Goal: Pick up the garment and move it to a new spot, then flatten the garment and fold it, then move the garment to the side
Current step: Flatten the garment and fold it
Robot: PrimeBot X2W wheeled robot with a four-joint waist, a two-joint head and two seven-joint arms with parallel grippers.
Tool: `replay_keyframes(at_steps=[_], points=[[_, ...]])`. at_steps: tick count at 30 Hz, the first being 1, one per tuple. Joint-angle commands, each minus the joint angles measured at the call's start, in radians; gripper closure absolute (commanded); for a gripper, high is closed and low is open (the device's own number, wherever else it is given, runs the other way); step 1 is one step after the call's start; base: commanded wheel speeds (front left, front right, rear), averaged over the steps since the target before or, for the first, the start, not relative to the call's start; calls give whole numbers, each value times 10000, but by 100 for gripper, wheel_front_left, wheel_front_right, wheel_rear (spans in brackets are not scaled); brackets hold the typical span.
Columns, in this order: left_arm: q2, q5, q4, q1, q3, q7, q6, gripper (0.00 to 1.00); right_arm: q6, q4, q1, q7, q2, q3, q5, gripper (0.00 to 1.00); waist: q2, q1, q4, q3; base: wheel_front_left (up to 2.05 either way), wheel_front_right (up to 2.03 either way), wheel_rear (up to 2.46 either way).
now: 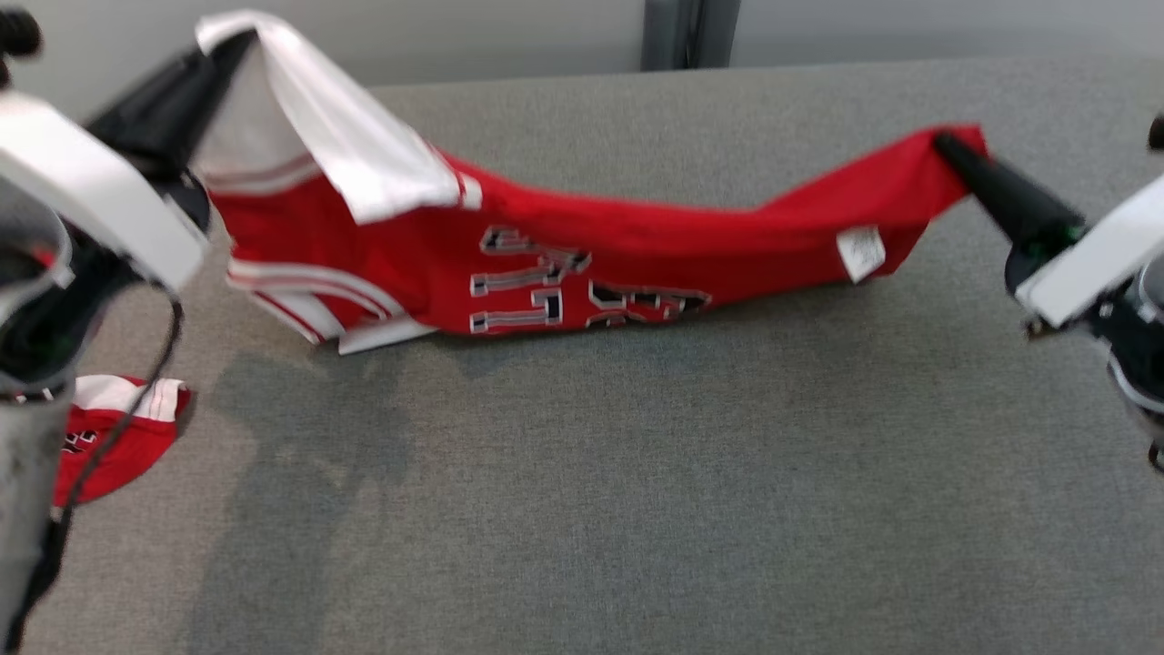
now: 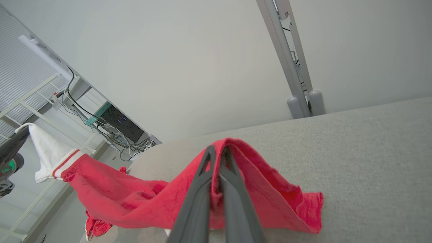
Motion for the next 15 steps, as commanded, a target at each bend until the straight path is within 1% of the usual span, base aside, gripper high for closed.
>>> replay_keyframes(at_steps=[1, 7, 11, 15], points=[[106, 49, 194, -518, 4, -32, -72, 100, 4, 83, -449, 72, 36, -65, 71, 100, 0, 0, -103, 975, 0, 0, 0], [65, 24, 2340, -4509, -299, -89, -71, 100, 4, 1027, -3738, 374, 607, -512, 436, 100, 0, 0, -135, 2698, 0, 0, 0], [116, 398, 3746, -7030, -521, -435, -65, 100, 4, 1749, -5885, 15, 1018, -959, 561, 100, 0, 0, -149, 3616, 0, 0, 0], [12, 622, 5139, -9130, -625, -1228, -67, 100, 4, 2369, -7683, -676, 1305, -1375, 562, 100, 0, 0, -188, 4180, 0, 0, 0]])
